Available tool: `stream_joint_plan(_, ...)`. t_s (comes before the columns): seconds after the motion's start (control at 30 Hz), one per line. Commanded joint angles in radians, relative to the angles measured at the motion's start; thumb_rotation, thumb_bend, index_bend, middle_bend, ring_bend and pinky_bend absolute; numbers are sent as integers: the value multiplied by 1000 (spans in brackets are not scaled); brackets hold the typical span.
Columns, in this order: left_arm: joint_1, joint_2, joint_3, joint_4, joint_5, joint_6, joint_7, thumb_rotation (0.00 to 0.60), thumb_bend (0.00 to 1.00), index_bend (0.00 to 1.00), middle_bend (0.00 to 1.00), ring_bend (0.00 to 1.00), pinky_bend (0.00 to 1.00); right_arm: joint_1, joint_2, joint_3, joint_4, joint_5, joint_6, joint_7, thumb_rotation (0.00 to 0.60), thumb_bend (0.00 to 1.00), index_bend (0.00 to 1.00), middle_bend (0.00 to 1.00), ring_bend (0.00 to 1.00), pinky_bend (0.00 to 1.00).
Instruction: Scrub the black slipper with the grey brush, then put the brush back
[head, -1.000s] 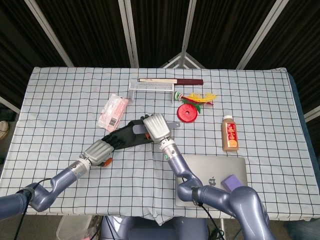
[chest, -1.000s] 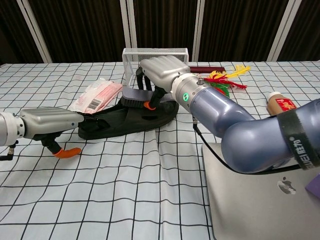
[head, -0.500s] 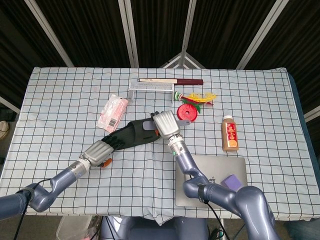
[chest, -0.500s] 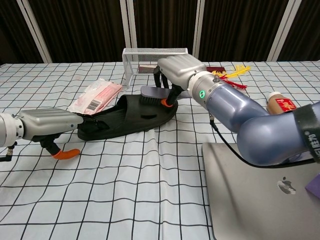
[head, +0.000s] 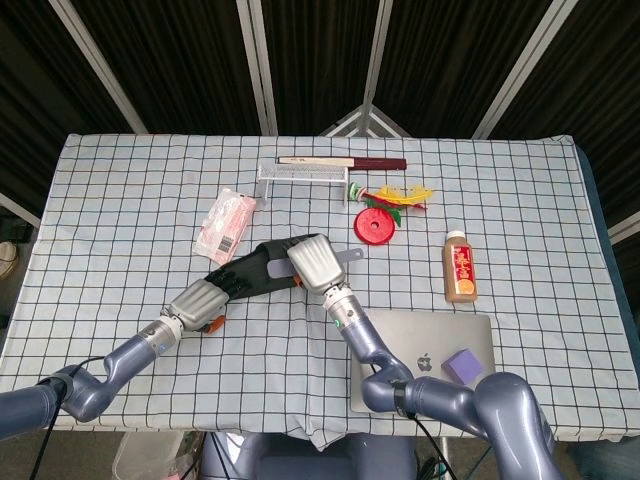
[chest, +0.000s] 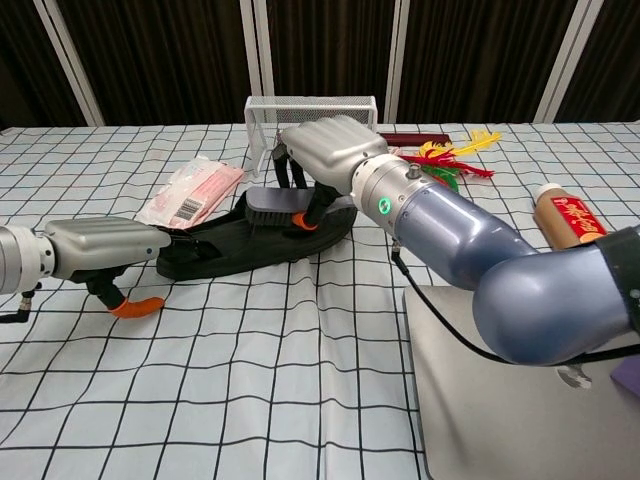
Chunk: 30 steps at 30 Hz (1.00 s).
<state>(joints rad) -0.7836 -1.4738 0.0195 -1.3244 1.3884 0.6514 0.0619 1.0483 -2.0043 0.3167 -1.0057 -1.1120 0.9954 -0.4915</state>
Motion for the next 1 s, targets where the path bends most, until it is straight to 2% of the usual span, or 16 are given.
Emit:
stream_joint_plan(0.03, 1, 1, 0, -4, -2, 2, 2, 600, 651, 43, 110, 30, 7, -3, 0, -2, -12, 2, 0, -17, 600, 489, 882, 742, 610, 711)
stream_joint_plan(0.6, 1, 11, 1, -15, -17, 7, 13, 600, 651, 43, 111, 30, 7, -5, -5, 34, 80, 66, -54, -19, 600, 490, 882, 742, 610, 711)
stream_joint_plan(0.9, -1, 14, 3, -18, -13, 11, 13, 600, 651, 42, 109, 30, 7, -8, 1, 34, 104, 57, -46, -18, 600, 491, 881, 742, 610, 711)
stream_joint_plan(1.0, 1, 18, 2, -25, -7, 25, 14, 559, 628, 36, 98, 29, 7, -15, 10, 29, 88, 45, -25, -27, 600, 491, 881, 742, 610, 711)
